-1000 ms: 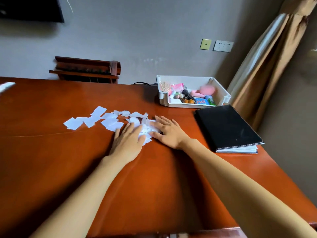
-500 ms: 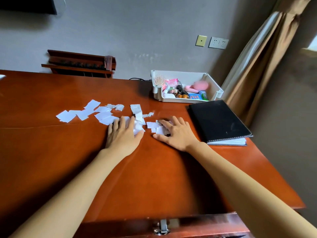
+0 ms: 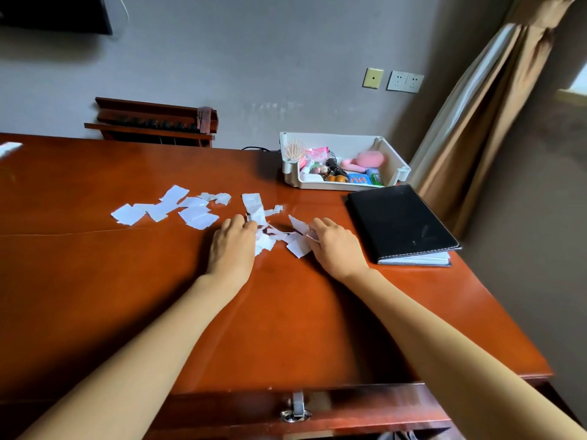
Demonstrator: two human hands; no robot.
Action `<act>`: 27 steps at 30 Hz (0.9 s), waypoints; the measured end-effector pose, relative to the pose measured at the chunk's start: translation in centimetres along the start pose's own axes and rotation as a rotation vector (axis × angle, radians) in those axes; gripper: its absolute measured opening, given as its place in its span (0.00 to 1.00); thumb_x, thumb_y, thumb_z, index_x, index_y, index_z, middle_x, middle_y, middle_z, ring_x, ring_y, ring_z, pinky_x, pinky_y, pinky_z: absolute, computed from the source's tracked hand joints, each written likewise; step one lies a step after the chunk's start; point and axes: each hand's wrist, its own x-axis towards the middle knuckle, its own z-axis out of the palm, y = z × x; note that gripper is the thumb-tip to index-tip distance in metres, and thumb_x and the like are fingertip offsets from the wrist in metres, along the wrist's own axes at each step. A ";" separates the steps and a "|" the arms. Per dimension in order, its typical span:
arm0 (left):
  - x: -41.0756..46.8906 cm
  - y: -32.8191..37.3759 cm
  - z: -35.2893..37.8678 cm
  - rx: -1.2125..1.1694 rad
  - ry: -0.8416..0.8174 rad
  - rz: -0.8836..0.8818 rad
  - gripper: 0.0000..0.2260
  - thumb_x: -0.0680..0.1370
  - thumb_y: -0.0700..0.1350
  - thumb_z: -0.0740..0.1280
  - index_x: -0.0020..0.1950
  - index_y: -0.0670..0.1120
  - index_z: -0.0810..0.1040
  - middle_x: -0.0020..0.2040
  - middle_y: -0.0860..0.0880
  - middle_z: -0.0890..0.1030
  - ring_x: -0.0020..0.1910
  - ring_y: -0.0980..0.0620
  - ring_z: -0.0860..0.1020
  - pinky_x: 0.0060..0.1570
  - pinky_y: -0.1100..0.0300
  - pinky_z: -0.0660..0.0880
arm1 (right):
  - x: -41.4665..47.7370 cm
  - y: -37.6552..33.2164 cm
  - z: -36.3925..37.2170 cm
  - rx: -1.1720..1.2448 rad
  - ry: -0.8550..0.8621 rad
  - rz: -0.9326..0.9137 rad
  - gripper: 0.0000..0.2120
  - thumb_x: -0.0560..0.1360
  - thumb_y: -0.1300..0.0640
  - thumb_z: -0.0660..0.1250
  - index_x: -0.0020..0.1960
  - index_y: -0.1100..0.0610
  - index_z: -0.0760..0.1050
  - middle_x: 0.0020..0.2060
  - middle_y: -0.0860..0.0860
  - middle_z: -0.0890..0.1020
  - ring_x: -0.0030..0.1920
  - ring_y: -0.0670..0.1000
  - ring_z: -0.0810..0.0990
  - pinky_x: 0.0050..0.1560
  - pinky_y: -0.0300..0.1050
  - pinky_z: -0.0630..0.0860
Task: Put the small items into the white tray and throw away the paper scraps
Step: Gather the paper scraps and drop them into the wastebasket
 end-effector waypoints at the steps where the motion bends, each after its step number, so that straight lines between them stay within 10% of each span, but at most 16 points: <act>1: 0.7 -0.1 1.4 -0.061 -0.044 0.044 0.20 0.73 0.67 0.57 0.55 0.55 0.73 0.43 0.52 0.66 0.43 0.48 0.71 0.56 0.44 0.75 | -0.1 0.0 -0.1 0.014 0.018 0.021 0.09 0.79 0.56 0.58 0.54 0.60 0.71 0.50 0.57 0.78 0.47 0.62 0.78 0.40 0.48 0.69; 6: -4.5 1.7 -10.7 -0.188 0.207 -0.061 0.10 0.80 0.36 0.59 0.59 0.40 0.74 0.52 0.42 0.77 0.51 0.42 0.78 0.46 0.53 0.75 | -0.7 0.4 -0.7 0.244 0.147 0.191 0.11 0.79 0.55 0.60 0.46 0.63 0.73 0.40 0.61 0.80 0.38 0.60 0.74 0.36 0.44 0.65; 12: -4.5 3.2 -13.8 -0.313 0.309 -0.047 0.09 0.80 0.35 0.57 0.57 0.37 0.75 0.52 0.37 0.80 0.49 0.38 0.78 0.43 0.50 0.75 | -0.5 1.1 -2.0 0.497 0.202 0.373 0.10 0.78 0.56 0.61 0.44 0.63 0.74 0.40 0.63 0.82 0.36 0.61 0.78 0.33 0.48 0.75; 18: -5.9 6.3 -16.5 -0.596 0.329 -0.101 0.09 0.80 0.39 0.59 0.54 0.36 0.75 0.54 0.37 0.79 0.52 0.40 0.75 0.41 0.51 0.71 | -1.3 2.0 -5.0 0.540 0.302 0.388 0.17 0.78 0.59 0.60 0.30 0.54 0.63 0.26 0.50 0.70 0.27 0.48 0.66 0.26 0.37 0.59; 23: -8.0 10.3 -16.9 -1.050 0.184 -0.101 0.06 0.78 0.38 0.62 0.43 0.46 0.75 0.36 0.46 0.79 0.22 0.60 0.77 0.24 0.70 0.72 | -3.2 3.1 -6.8 0.597 0.380 0.447 0.22 0.77 0.60 0.59 0.27 0.53 0.56 0.23 0.49 0.65 0.26 0.49 0.62 0.27 0.43 0.57; 27: -10.5 14.3 -16.1 -1.198 0.067 -0.090 0.14 0.77 0.36 0.61 0.36 0.51 0.69 0.32 0.48 0.74 0.24 0.56 0.74 0.18 0.74 0.66 | -5.8 4.6 -8.7 0.621 0.453 0.491 0.21 0.76 0.59 0.60 0.27 0.55 0.57 0.23 0.51 0.64 0.28 0.51 0.60 0.29 0.46 0.55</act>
